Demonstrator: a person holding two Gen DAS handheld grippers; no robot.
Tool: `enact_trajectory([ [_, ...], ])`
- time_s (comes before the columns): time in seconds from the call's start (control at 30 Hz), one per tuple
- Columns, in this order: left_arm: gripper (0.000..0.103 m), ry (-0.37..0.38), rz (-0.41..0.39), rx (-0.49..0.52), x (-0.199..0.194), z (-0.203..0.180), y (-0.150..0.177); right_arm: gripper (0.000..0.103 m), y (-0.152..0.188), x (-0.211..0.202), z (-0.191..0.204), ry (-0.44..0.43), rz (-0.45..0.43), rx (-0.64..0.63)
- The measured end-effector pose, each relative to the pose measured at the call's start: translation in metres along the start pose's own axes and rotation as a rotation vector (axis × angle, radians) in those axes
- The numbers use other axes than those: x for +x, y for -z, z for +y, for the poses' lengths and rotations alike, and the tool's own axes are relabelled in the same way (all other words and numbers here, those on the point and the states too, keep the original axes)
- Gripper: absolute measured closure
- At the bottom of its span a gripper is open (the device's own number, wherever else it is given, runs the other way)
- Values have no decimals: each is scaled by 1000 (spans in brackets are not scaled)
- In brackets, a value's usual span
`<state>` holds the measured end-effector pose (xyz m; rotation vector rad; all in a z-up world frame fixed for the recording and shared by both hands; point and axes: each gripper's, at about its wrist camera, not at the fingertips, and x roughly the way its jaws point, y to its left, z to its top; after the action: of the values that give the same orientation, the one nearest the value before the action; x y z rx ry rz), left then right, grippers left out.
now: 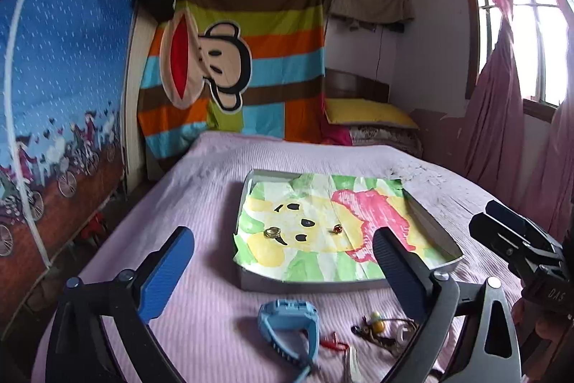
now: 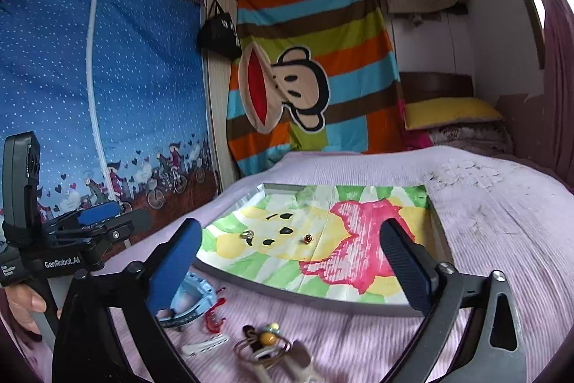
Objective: Organize jewelry
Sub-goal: 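Withdraw both tools from the tray back toward the remaining jewelry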
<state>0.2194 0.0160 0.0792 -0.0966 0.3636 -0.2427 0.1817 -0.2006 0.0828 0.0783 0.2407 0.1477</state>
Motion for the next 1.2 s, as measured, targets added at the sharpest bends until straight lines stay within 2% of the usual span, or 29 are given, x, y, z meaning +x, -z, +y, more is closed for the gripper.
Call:
enact_trajectory([
  [0.3, 0, -7, -77, 56, -52, -7, 28, 1, 20, -61, 20, 37, -82, -50],
  [0.47, 0, -10, -75, 89, -65, -9, 44, 1, 34, -77, 20, 33, -56, -51],
  [0.7, 0, -2, -2, 131, -56, -10, 66, 1, 61, -68, 11, 34, 36, -50],
  [1.0, 0, 2, 161, 170, -21, 0, 89, 3, 96, -42, -5, 30, 194, -24],
  [1.03, 0, 7, 168, 174, -19, -1, 89, 4, 99, -39, -6, 26, 209, -22],
  [1.1, 0, 14, 182, 196, -15, -3, 90, 20, 104, -34, -7, 20, 237, -20],
  [1.2, 6, 19, 203, 217, -8, -7, 93, 38, 112, -26, -7, 16, 283, -22],
])
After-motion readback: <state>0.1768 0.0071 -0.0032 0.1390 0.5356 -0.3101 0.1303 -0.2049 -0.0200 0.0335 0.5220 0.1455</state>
